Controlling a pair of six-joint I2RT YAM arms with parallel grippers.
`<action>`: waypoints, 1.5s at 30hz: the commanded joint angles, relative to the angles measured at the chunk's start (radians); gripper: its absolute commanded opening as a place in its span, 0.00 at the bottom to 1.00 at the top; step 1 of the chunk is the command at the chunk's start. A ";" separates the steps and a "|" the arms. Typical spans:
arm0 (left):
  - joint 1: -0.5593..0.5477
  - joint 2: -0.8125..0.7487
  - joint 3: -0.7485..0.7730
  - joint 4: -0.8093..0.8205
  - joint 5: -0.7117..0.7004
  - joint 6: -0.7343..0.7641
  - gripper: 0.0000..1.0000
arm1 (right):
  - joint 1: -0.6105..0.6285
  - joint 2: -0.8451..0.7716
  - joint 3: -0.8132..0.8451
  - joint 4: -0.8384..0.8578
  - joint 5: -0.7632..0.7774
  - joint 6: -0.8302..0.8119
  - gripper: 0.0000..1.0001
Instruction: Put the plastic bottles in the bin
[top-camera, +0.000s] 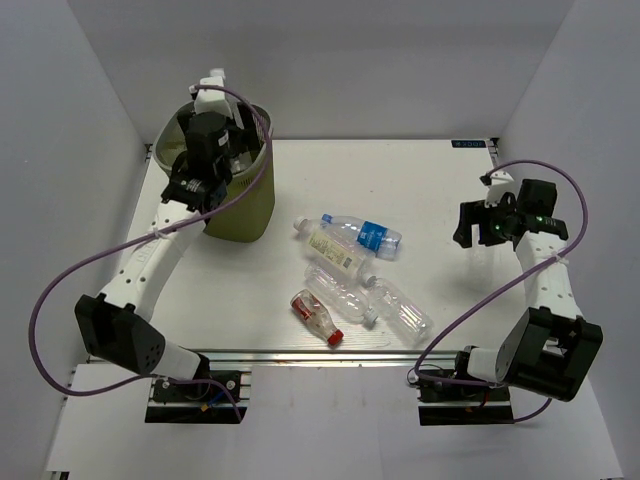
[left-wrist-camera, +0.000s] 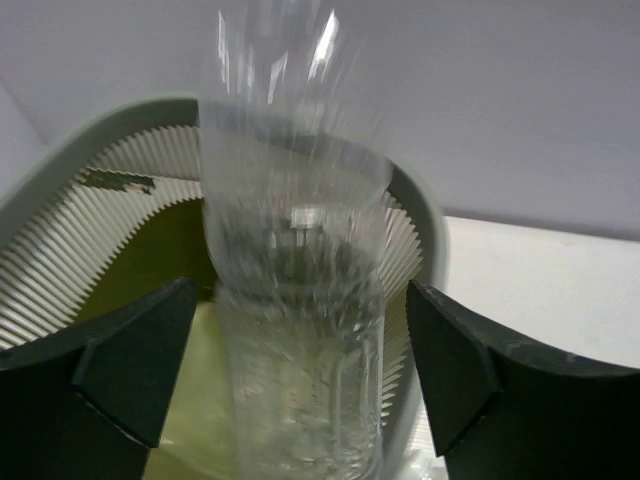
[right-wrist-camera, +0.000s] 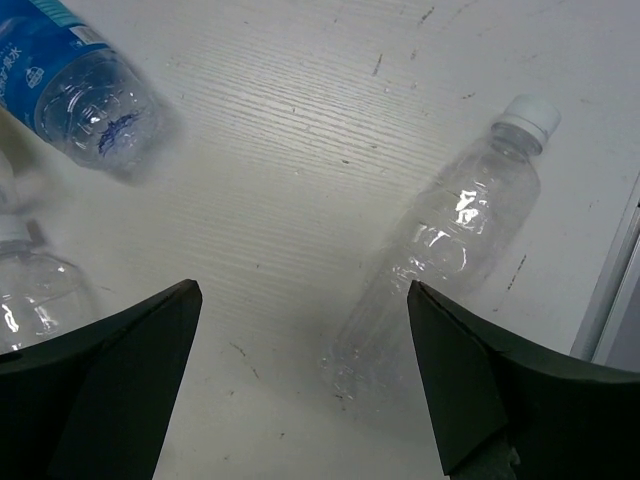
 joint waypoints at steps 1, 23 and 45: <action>0.007 -0.037 0.100 0.003 -0.088 0.034 0.99 | -0.014 0.003 0.012 -0.011 0.026 0.017 0.89; -0.051 -0.345 -0.158 -0.402 0.699 -0.200 0.99 | -0.043 0.252 0.072 -0.037 0.342 0.047 0.89; -0.297 -0.327 -0.581 -0.416 0.481 -0.528 0.99 | -0.051 0.450 0.225 -0.063 0.012 -0.123 0.32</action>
